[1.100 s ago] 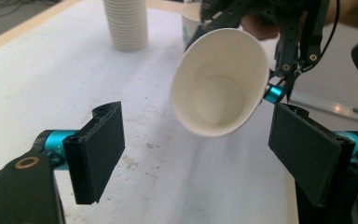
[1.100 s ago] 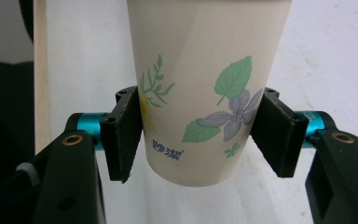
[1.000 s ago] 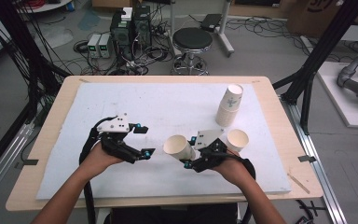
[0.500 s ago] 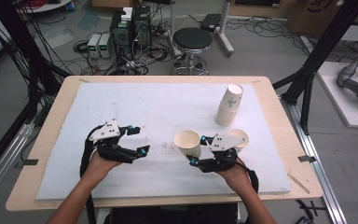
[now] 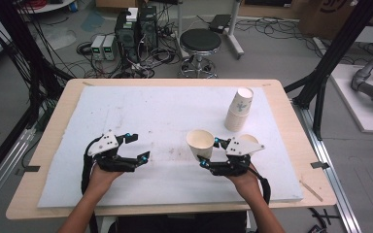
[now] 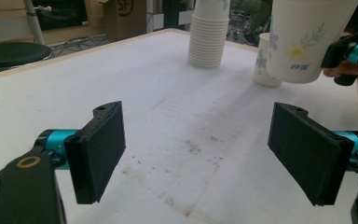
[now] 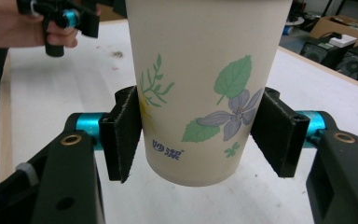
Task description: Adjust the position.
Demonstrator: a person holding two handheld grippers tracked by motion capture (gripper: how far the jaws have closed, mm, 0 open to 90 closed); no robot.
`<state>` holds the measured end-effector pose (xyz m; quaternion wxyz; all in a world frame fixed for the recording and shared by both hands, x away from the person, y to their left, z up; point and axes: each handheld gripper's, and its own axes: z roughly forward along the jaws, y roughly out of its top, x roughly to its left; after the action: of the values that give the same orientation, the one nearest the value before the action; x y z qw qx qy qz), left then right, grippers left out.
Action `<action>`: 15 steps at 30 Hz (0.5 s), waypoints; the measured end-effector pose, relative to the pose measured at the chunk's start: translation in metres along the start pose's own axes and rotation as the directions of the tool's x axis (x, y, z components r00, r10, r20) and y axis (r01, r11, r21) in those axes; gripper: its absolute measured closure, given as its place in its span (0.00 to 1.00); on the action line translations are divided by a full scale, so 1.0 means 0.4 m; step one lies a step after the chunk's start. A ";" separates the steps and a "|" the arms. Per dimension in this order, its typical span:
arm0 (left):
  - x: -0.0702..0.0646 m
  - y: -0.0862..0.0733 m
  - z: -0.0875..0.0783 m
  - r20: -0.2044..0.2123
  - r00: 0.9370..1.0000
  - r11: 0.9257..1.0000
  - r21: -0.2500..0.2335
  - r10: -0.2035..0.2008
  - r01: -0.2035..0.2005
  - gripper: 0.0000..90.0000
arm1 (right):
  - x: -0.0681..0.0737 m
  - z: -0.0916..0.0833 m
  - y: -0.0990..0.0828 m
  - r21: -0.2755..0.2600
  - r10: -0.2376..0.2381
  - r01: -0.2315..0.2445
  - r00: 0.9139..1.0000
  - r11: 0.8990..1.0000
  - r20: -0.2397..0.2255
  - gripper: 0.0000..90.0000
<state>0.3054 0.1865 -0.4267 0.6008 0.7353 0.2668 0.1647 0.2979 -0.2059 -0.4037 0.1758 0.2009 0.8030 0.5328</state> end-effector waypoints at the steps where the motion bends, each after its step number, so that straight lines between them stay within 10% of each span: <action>1: 0.002 -0.003 -0.002 -0.005 1.000 1.000 -0.002 -0.005 0.005 0.21 | -0.002 0.000 0.000 -0.010 0.014 -0.014 1.000 1.000 -0.002 0.41; 15: 0.019 -0.011 -0.014 -0.033 0.999 1.000 0.007 -0.009 0.009 0.21 | -0.009 0.010 0.003 -0.015 0.026 -0.026 0.999 1.000 0.034 0.41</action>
<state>0.3074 0.1959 -0.4302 0.5945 0.7334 0.2804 0.1733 0.3034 -0.2040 -0.4038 0.1838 0.2191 0.7933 0.5374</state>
